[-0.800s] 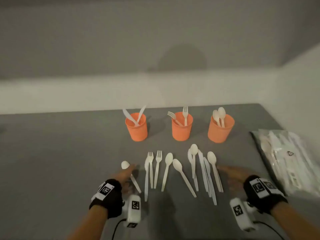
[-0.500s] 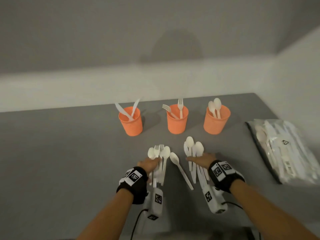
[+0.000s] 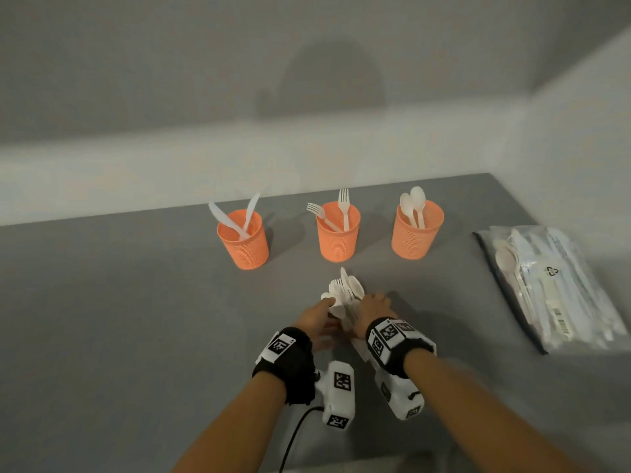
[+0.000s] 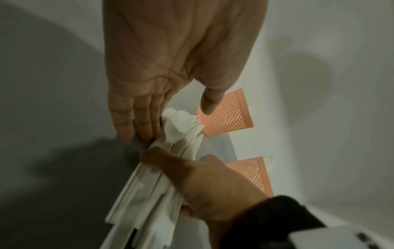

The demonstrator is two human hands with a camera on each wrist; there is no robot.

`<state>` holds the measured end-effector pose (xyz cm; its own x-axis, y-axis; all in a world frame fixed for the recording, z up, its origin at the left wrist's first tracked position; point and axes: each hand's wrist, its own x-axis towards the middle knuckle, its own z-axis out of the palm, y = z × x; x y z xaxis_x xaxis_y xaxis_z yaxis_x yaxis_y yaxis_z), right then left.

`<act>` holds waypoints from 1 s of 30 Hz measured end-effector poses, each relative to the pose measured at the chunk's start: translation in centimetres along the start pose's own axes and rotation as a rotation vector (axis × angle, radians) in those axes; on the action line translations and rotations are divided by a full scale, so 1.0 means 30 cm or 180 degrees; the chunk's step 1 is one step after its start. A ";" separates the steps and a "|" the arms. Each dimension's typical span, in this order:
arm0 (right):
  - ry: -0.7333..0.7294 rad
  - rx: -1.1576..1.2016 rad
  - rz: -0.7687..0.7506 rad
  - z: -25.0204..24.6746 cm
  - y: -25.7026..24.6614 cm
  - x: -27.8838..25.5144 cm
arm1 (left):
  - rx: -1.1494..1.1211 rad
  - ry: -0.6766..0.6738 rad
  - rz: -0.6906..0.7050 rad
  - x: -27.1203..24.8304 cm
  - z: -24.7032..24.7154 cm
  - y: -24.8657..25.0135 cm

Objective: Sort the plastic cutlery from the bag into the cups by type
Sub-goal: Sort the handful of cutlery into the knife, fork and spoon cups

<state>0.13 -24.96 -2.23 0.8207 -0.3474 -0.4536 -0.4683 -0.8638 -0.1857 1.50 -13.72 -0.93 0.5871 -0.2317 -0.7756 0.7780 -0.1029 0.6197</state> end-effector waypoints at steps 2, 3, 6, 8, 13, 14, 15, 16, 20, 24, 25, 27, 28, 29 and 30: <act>0.0115 -0.0132 -0.0086 0.007 -0.008 -0.002 | -0.0129 0.0003 -0.0069 -0.006 0.021 -0.002; 0.0154 -0.0162 -0.0126 0.014 -0.011 -0.005 | -0.0167 -0.0002 -0.0086 -0.007 0.029 -0.004; 0.0206 -0.0200 -0.0282 0.027 -0.014 -0.016 | -0.0294 -0.0113 -0.0118 -0.014 0.036 -0.002; 0.0257 -0.0240 -0.0367 0.025 -0.002 -0.008 | -0.0466 -0.0236 -0.0121 -0.016 0.029 -0.001; 0.0194 -0.0271 -0.0325 0.016 0.004 0.000 | -0.0443 -0.0283 -0.0056 -0.015 0.024 -0.014; 0.0188 -0.0267 -0.0343 0.016 0.003 0.002 | -0.0441 -0.0288 -0.0018 -0.015 0.025 -0.015; 0.0161 -0.0245 -0.0374 0.015 0.002 0.003 | -0.0463 -0.0305 0.0007 -0.017 0.025 -0.015; 0.0123 -0.0206 -0.0407 0.013 0.003 0.003 | -0.0495 -0.0309 0.0021 -0.020 0.025 -0.013; 0.0018 -0.0156 -0.0488 0.003 0.010 0.004 | -0.0568 -0.0363 0.0032 -0.029 0.021 -0.008; 0.0056 -0.0218 -0.0667 -0.011 0.017 0.010 | -0.0630 -0.0395 0.0134 -0.026 0.018 -0.010; 0.0029 -0.0219 -0.0669 -0.016 0.019 0.009 | -0.0646 -0.0418 0.0161 -0.025 0.019 -0.010; 0.0038 -0.0140 -0.0619 -0.025 0.023 0.006 | -0.0626 -0.0454 0.0199 -0.029 0.018 -0.007; 0.0063 -0.0048 -0.0623 -0.031 0.025 0.004 | -0.0610 -0.0468 0.0216 -0.032 0.016 -0.004; 0.0102 0.0079 -0.0644 -0.043 0.026 0.001 | -0.0594 -0.0481 0.0242 -0.033 0.013 0.001; 0.0158 0.0210 -0.0684 -0.056 0.026 -0.001 | -0.0578 -0.0469 0.0269 -0.033 0.008 0.008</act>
<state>0.29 -26.25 -0.91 0.9183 -0.1768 -0.3542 -0.3000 -0.8947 -0.3309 1.04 -13.74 0.00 0.6233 -0.3722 -0.6877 0.7627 0.0953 0.6397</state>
